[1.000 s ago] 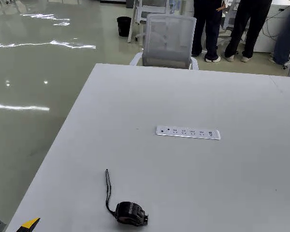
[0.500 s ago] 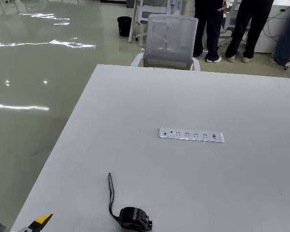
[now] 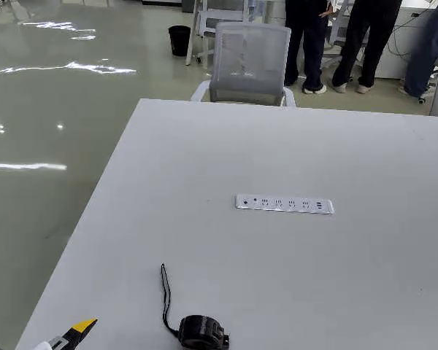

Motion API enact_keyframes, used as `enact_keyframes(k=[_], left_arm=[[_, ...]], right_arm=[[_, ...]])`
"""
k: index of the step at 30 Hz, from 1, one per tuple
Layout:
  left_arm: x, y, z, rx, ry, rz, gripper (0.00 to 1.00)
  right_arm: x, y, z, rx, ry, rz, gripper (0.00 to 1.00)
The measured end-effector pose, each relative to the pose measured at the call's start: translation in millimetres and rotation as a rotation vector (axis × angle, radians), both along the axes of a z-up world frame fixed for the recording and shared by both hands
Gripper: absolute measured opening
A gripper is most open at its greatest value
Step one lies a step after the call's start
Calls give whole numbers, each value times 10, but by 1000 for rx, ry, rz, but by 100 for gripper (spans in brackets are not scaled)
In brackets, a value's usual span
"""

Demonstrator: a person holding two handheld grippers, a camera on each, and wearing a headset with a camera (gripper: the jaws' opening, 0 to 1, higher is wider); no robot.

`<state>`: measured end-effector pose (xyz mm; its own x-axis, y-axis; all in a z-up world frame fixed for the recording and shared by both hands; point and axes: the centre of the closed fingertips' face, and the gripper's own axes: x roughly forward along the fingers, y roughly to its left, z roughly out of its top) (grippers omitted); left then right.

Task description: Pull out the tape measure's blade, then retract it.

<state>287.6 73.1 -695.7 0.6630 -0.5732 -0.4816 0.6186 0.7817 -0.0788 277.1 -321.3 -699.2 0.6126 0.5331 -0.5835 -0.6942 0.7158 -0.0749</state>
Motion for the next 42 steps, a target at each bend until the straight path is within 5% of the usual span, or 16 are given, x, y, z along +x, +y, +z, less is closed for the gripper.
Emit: enact_keyframes(k=[4, 7, 17, 23, 42], left_arm=[[49, -30, -78, 5, 12, -20, 98], [82, -5, -202, 64, 36, -28, 98], [125, -90, -329, 43, 58, -55, 96], [165, -198, -380, 80, 73, -96, 93], [329, -500, -402, 90, 86, -178, 92]], right_arm=[[38, 135, -52, 9, 0, 18, 94], [69, 236, -89, 16, 9, 28, 95], [188, 569, -158, 34, 15, 78, 95], [232, 755, -228, 39, 26, 98, 94], [290, 1162, -379, 17, 50, 193, 91]])
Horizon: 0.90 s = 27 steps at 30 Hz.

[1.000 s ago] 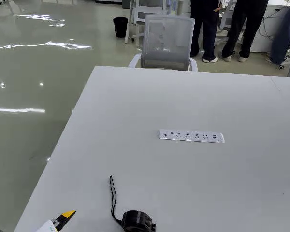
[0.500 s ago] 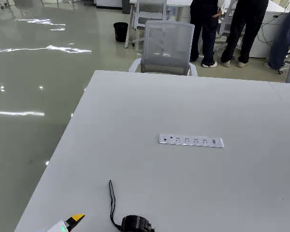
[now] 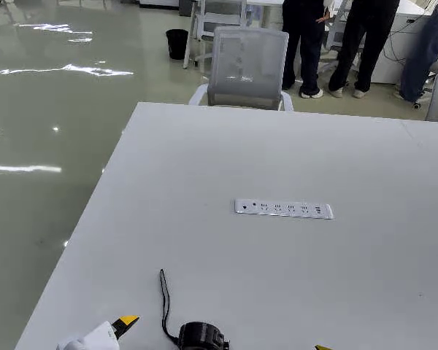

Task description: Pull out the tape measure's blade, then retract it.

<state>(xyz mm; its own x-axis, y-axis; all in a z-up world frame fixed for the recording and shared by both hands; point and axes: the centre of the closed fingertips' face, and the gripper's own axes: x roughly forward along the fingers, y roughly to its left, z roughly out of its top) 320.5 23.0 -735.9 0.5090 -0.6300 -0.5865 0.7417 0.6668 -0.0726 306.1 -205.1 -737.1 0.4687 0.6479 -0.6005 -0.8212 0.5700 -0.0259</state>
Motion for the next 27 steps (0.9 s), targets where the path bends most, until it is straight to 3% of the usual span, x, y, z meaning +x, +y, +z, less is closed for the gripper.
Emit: enact_keyframes(k=[15, 27], left_arm=[[159, -131, 1, 16, -1, -46, 90], [216, -286, -13, 39, -25, -121, 85]], right_arm=[[60, 262, -50, -22, 1, 85, 89], [116, 531, -71, -43, -11, 159, 88]])
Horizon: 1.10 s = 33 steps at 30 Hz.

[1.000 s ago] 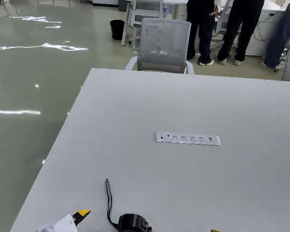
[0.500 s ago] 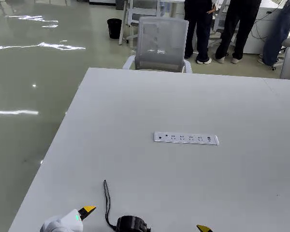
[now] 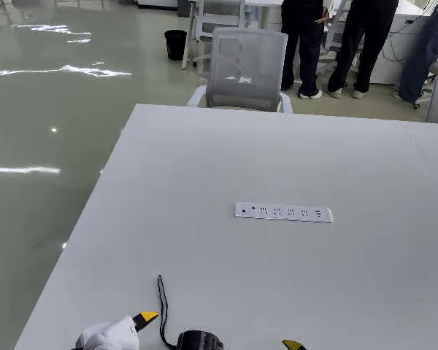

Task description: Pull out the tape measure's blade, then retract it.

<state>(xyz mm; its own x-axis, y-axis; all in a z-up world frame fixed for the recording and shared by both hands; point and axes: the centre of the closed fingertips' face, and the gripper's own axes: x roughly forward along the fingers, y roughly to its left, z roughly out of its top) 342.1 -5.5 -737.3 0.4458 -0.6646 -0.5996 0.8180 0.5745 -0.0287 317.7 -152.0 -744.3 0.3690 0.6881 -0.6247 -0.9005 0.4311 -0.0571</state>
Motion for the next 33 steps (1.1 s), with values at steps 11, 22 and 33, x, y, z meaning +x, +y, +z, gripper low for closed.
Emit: enact_keyframes(k=[11, 22, 33], left_arm=[[60, -33, -124, 56, -12, -79, 82], [114, -94, -199, 75, -4, -111, 75], [65, -161, -224, 93, 49, -147, 60]], right_arm=[[75, 204, 1, -10, -6, 66, 82], [127, 258, -116, -53, 16, 114, 71], [136, 376, -228, -88, 24, 176, 62]])
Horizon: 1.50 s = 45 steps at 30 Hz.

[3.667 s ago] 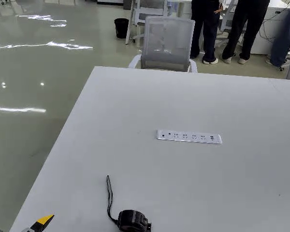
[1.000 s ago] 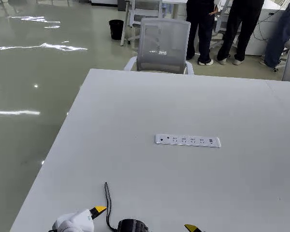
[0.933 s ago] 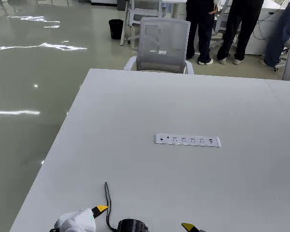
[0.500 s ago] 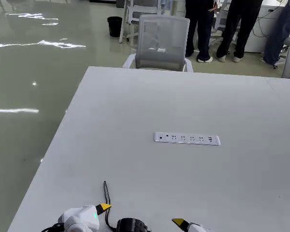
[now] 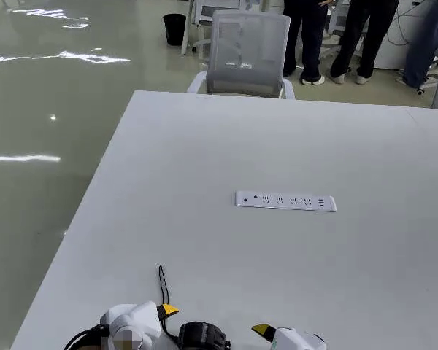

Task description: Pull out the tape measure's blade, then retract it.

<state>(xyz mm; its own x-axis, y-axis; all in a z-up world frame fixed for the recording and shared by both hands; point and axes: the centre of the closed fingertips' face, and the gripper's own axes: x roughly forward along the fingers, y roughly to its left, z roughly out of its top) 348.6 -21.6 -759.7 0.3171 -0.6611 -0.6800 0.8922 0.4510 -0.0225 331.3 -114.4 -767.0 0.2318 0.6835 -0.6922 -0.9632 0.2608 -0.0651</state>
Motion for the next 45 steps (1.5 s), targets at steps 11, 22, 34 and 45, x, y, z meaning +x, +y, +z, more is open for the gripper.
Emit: enact_keyframes(k=[11, 22, 34, 45], left_arm=[[29, -76, 9, 16, 3, -20, 51], [85, -165, -28, 67, -26, -67, 38], [91, -203, -58, 98, -20, -99, 40], [126, -204, -81, 133, -34, -124, 37]], right_arm=[[60, 108, -62, -26, -13, 37, 50], [126, 148, -182, -70, -14, 63, 34], [148, 267, -258, -101, -34, 98, 23], [173, 253, -290, -109, -22, 98, 21]])
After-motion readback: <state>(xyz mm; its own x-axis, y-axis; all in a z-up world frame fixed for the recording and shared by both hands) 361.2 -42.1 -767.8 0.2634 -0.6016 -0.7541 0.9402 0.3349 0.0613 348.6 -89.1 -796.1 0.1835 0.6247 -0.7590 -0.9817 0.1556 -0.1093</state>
